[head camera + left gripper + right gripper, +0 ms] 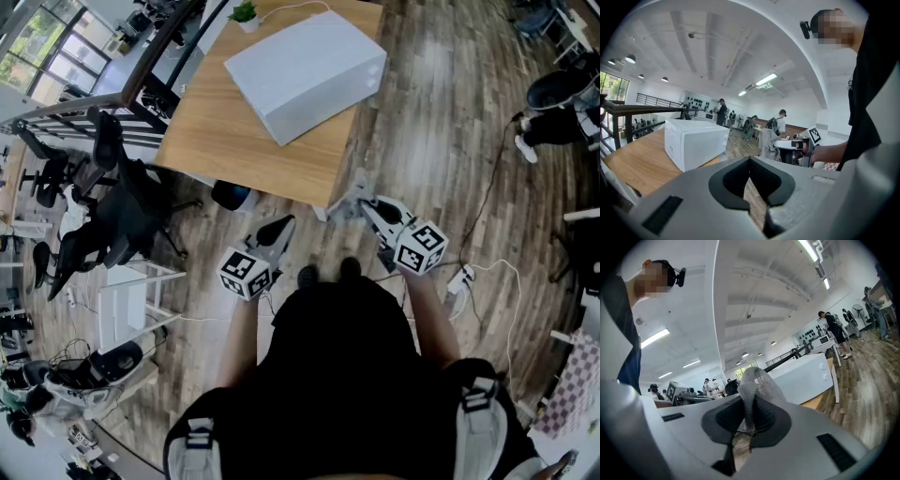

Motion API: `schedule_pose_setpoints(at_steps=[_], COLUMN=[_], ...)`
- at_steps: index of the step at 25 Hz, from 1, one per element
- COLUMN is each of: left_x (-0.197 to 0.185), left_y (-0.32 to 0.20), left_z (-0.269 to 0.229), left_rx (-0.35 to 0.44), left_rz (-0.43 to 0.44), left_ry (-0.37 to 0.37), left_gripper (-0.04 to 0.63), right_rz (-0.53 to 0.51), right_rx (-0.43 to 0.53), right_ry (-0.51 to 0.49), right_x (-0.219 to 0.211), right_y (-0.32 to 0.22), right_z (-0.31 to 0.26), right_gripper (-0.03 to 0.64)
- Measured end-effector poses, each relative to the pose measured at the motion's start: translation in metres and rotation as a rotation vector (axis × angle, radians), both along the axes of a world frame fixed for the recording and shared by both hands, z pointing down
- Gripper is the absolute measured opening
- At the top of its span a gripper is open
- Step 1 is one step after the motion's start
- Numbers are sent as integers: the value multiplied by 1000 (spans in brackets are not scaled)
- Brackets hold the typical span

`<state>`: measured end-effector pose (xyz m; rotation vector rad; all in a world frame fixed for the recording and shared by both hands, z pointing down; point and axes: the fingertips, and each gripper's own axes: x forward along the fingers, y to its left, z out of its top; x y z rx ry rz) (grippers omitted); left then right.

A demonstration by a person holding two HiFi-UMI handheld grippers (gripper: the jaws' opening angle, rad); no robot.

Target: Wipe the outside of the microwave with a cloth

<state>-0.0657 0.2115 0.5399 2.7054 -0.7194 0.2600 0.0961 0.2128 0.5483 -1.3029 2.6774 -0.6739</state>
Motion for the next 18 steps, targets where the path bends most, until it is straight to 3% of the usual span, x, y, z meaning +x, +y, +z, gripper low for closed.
schedule_pose_setpoints(at_steps=[18], left_x=[29], left_y=[13], left_z=[-2], left_rx=[7], left_rz=[-50], left_ry=[-27], left_gripper=[2], right_rz=[-66], right_rx=[-4], right_ry=[31], right_x=[30], right_y=[-3], right_z=[7], right_gripper=[28])
